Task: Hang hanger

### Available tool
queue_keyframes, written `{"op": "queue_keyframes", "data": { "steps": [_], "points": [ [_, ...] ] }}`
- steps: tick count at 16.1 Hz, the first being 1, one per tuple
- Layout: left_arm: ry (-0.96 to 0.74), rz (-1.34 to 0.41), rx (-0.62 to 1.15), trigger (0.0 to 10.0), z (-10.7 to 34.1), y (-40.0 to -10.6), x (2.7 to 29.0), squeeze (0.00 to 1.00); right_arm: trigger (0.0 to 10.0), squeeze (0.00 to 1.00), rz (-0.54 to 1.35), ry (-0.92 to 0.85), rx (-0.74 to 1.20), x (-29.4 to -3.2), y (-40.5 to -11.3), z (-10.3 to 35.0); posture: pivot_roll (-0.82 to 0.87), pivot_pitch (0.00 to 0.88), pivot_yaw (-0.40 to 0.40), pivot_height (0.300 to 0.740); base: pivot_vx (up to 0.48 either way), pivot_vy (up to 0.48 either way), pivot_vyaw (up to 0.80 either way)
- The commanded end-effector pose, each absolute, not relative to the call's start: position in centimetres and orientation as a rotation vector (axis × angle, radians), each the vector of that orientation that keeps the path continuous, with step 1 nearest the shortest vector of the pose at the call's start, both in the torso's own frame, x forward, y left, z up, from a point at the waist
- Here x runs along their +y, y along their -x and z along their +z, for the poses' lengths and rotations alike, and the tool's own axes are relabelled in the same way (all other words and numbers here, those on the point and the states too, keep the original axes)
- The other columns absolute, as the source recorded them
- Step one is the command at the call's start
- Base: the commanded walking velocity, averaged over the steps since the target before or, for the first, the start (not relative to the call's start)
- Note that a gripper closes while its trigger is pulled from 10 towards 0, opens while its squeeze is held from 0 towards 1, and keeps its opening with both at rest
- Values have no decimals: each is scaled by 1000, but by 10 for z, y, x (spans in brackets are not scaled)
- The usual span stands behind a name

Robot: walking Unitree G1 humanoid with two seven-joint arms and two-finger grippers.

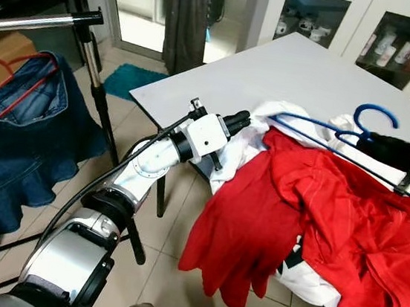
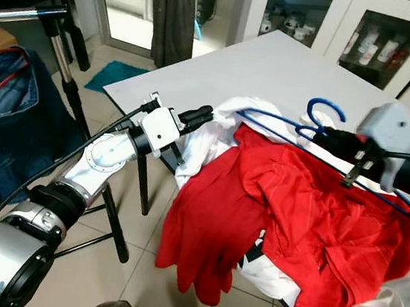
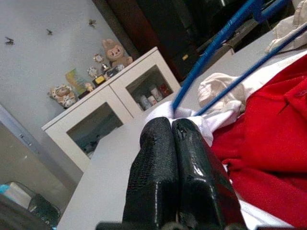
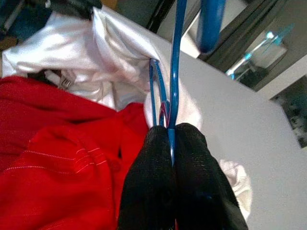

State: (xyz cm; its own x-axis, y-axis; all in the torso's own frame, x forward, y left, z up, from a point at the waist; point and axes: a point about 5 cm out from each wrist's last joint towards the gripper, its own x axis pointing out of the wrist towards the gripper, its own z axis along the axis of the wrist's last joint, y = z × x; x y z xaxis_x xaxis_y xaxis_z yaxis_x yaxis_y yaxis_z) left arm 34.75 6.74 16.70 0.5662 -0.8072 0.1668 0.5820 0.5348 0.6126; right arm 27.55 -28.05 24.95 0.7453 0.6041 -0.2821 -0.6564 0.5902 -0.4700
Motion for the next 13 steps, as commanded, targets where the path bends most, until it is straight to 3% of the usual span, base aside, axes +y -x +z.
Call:
{"op": "queue_keyframes", "data": {
  "steps": [1, 8, 13],
  "points": [
    [-559, -888, -510, 10000, 177, -348, 61, 0, 10000, 0, 729, 596, 54, -282, -272, 259, 38, 32, 32, 740, 0, 0, 0],
    [-560, -892, -519, 10000, 180, -349, 58, 0, 10000, 0, 921, 574, 32, -255, -259, 236, 35, 27, 37, 740, 0, 0, 0],
    [-573, -906, -520, 10000, 180, -349, 59, 0, 10000, 0, 776, 715, 59, -278, -278, 226, 48, 24, 41, 740, 0, 0, 0]
  ]
}}
